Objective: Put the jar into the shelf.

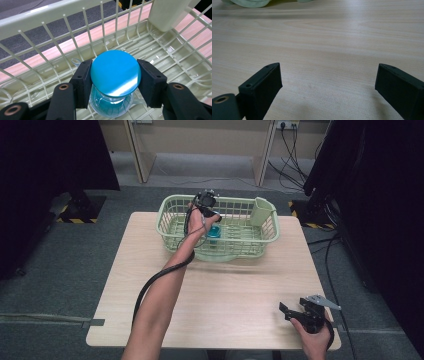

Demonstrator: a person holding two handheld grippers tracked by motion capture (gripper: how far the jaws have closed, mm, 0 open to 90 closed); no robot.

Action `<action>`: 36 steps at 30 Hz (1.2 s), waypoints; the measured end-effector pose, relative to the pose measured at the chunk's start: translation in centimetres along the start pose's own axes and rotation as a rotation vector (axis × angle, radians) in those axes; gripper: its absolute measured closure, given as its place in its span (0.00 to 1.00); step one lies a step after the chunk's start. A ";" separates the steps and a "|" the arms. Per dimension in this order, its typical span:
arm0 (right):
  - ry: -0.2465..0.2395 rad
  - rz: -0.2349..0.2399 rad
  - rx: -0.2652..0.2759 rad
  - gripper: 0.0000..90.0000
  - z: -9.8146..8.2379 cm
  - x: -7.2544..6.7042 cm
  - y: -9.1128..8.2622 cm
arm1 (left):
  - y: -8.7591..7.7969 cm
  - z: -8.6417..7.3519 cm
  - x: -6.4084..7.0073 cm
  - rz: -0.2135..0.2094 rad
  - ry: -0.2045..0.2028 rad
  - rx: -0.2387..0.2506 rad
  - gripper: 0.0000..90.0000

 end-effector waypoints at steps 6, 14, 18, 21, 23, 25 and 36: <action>0.000 0.001 0.000 0.08 0.0 0.0 0.0 | 0.3 -0.1 -0.1 0.003 -0.005 -0.002 0.54; -0.003 0.000 0.000 0.08 0.0 0.0 0.0 | 0.4 -0.3 -0.3 0.007 -0.004 -0.009 0.54; -0.003 -0.001 0.001 0.08 0.0 0.0 0.0 | 0.5 -0.4 -0.4 0.010 -0.008 -0.014 0.54; -0.003 -0.001 0.000 0.08 0.0 0.0 0.0 | 0.4 -0.4 -0.5 0.008 -0.015 -0.010 0.53; -0.004 -0.001 0.001 0.08 0.0 0.0 0.0 | 0.4 -0.4 -0.5 0.009 -0.014 -0.013 0.52; -0.003 -0.001 0.000 0.08 0.0 0.0 0.0 | 0.3 -0.5 -0.5 0.012 -0.019 -0.017 0.49; -0.005 -0.002 0.000 0.08 0.0 -0.1 0.0 | -0.7 -0.8 -0.6 0.020 -0.037 -0.001 0.32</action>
Point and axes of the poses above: each handheld gripper's, and its own axes: y roughly forward along the jaws, z roughly out of its top, x roughly to its right, the point moved 5 cm from there along y, roughly forward along the jaws, and after that the axes turned 9 degrees about -x, right-handed, at the moved point
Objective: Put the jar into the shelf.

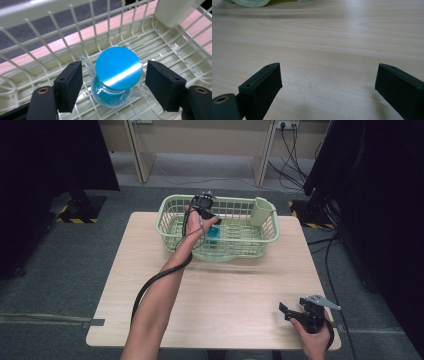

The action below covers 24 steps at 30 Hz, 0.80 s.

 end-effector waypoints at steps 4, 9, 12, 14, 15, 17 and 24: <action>-0.001 -0.001 0.000 0.08 0.0 0.0 0.0 | -0.7 -0.1 0.0 0.006 0.009 0.014 0.30; -0.004 -0.004 0.000 0.08 0.0 0.0 0.0 | -1.3 -0.5 0.1 0.008 0.017 0.026 0.30; 0.000 -0.002 -0.001 0.08 0.0 0.0 0.0 | -1.6 -0.8 0.0 0.011 0.017 0.031 0.30; -0.005 -0.005 0.000 0.08 0.0 0.0 0.0 | -1.8 -0.9 0.0 0.012 0.017 0.036 0.30; -0.006 -0.005 0.000 0.08 0.0 0.0 0.0 | -1.9 -1.0 0.0 0.013 0.019 0.038 0.30; -0.004 -0.005 -0.001 0.08 0.0 0.0 0.0 | -2.2 -1.1 0.0 0.013 0.021 0.042 0.30; -0.004 -0.006 -0.001 0.08 0.0 0.0 0.0 | -3.1 -1.5 0.2 0.015 0.027 0.066 0.29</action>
Point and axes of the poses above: each handheld gripper's, and its own axes: y roughly forward along the jaws, z roughly out of its top, x roughly to its right, the point moved 5 cm from there along y, roughly forward along the jaws, and after that the axes turned 9 degrees about -x, right-handed, at the moved point
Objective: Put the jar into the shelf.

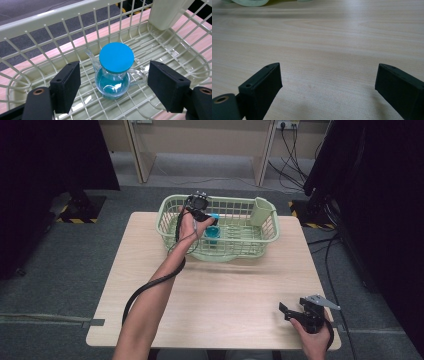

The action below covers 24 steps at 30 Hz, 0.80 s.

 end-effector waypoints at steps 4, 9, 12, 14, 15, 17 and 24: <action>-0.001 0.000 0.000 0.08 0.0 0.0 0.0 | -0.5 -0.4 0.1 -0.004 0.006 0.014 0.29; -0.003 -0.003 0.000 0.08 0.0 0.0 0.0 | -1.0 -1.0 0.0 -0.001 0.005 0.025 0.29; -0.001 -0.002 0.000 0.08 0.0 0.0 0.0 | -1.3 -1.3 0.0 -0.004 0.007 0.030 0.29; 0.000 -0.002 0.000 0.08 0.0 0.0 0.0 | -1.4 -1.6 -0.1 -0.003 0.007 0.032 0.29; 0.000 -0.002 -0.001 0.08 0.0 0.0 0.0 | -1.5 -1.7 -0.2 -0.005 0.004 0.036 0.29; 0.001 -0.001 0.000 0.08 0.0 0.0 0.0 | -1.7 -1.9 -0.2 -0.007 0.002 0.041 0.29; 0.002 -0.001 0.000 0.08 0.0 0.0 0.0 | -2.4 -2.8 -0.1 -0.016 0.005 0.060 0.29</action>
Point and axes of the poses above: each handheld gripper's, and its own axes: y roughly forward along the jaws, z roughly out of its top, x roughly to its right, the point moved 5 cm from there along y, roughly forward along the jaws, and after that the axes turned 9 degrees about -x, right-handed, at the moved point
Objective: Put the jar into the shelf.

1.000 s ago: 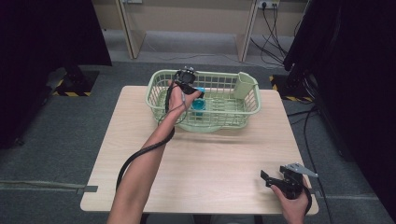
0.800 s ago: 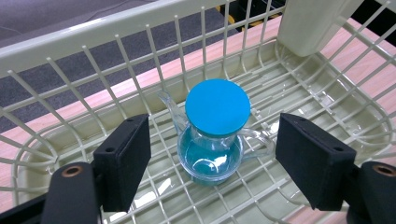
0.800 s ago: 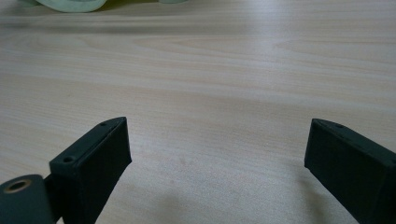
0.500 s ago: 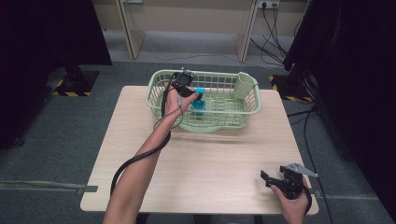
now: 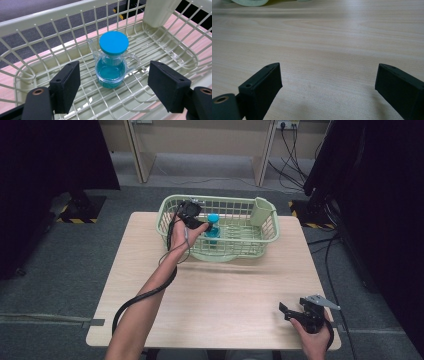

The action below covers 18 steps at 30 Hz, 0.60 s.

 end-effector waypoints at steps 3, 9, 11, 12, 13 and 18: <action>0.003 0.000 0.000 0.08 0.0 0.0 0.0 | -0.2 -0.3 0.0 -0.003 0.000 0.005 0.29; -0.001 -0.002 0.001 0.08 0.0 0.0 0.0 | -0.7 -0.9 -0.1 -0.005 -0.001 0.019 0.29; 0.000 -0.002 0.000 0.08 0.0 0.0 0.0 | -0.9 -1.0 0.0 -0.009 0.001 0.023 0.29; -0.001 -0.003 -0.001 0.08 0.0 0.0 0.0 | -1.0 -1.1 0.0 -0.010 0.000 0.027 0.29; -0.002 -0.003 0.000 0.08 0.0 0.0 0.0 | -1.0 -1.1 0.0 -0.011 0.000 0.031 0.29; -0.001 -0.004 0.000 0.08 0.0 0.0 0.0 | -1.7 -1.5 0.3 -0.014 0.009 0.046 0.29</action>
Point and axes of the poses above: each handheld gripper's, and its own axes: y roughly forward along the jaws, z roughly out of its top, x roughly to its right, the point moved 5 cm from there along y, roughly forward along the jaws, and after that the axes turned 9 degrees about -x, right-handed, at the moved point
